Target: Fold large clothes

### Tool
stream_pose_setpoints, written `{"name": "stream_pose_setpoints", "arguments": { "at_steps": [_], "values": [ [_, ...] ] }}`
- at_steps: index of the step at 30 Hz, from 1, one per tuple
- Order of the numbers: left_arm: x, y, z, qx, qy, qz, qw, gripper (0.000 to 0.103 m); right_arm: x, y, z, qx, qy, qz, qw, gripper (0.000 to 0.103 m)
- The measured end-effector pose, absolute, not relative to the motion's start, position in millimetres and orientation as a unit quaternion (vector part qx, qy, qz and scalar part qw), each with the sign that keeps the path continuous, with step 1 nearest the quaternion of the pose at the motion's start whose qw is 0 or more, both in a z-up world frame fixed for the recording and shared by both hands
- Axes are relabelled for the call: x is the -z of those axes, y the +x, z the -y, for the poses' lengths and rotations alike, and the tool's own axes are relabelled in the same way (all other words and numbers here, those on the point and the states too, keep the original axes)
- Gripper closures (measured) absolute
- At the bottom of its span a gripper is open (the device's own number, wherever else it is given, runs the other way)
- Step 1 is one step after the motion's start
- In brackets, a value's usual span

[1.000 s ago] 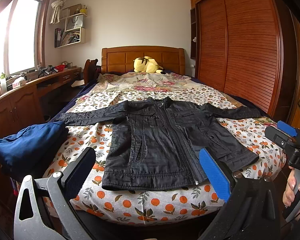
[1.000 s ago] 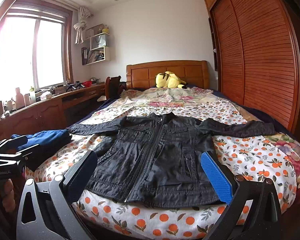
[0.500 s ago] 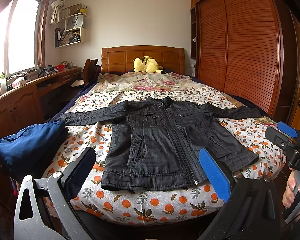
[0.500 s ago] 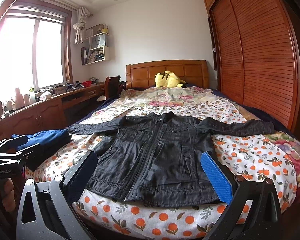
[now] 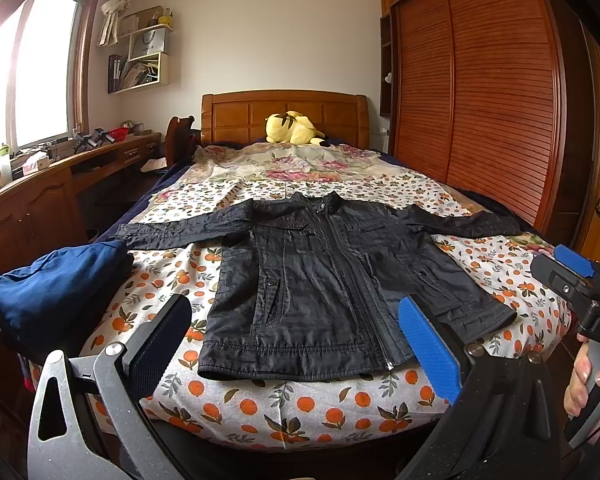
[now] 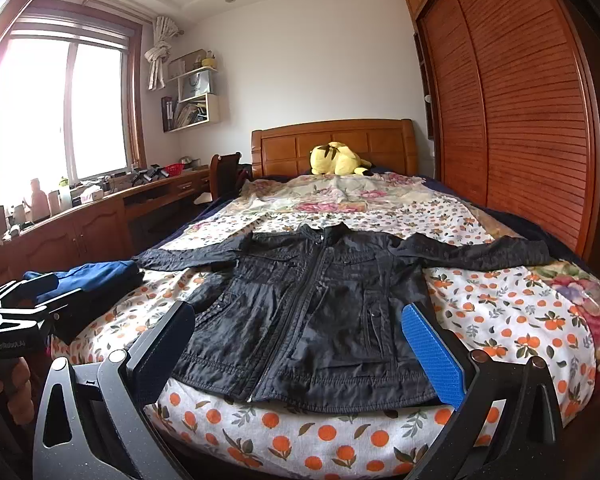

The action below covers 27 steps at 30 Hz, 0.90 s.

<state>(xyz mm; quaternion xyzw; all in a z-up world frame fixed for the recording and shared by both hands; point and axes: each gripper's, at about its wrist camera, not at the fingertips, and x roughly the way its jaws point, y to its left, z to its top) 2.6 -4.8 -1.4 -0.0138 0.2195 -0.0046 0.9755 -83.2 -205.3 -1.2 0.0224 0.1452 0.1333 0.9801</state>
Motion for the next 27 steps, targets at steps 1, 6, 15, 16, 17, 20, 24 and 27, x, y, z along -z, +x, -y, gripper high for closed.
{"name": "stream_pose_setpoints", "arguments": {
  "at_steps": [1, 6, 15, 16, 17, 20, 24, 27],
  "values": [
    [1.7, 2.8, 5.4, 0.005, -0.013, -0.220, 0.975, 0.000, 1.5, -83.8, 205.4, -0.133, 0.023, -0.145, 0.980, 0.000],
    [1.9, 3.0, 5.7, 0.004, -0.013, -0.220, 0.976, 0.000, 1.6, -85.4, 205.1, -0.134, 0.023, -0.146, 0.980, 0.000],
    [2.6, 3.0, 5.7, 0.004, -0.013, -0.220, 0.975, 0.000, 2.4, -84.4, 205.1, -0.133, 0.023, -0.146, 0.980, 0.000],
    [3.3, 3.1, 5.8, 0.004, -0.013, -0.220, 0.975, 0.000, 2.3, -84.5, 205.0, -0.133, 0.024, -0.146, 0.980, 0.000],
    [3.7, 3.2, 6.0, 0.003, -0.014, -0.220, 0.975, 0.000, 2.2, -84.7, 205.0, -0.133, 0.023, -0.146, 0.980, 0.000],
    [4.7, 3.4, 5.0, 0.004, -0.012, -0.220, 0.975, 0.000, 2.4, -84.5, 204.9, -0.133, 0.023, -0.146, 0.980, 0.000],
    [6.0, 3.4, 4.5, 0.004, -0.013, -0.219, 0.976, 0.000, 2.4, -84.7, 205.7, -0.133, 0.025, -0.147, 0.980, 0.000],
    [6.0, 3.4, 4.4, 0.004, -0.013, -0.220, 0.975, 0.000, 2.0, -84.8, 206.3, -0.133, 0.025, -0.146, 0.980, 0.000]
  ]
}}
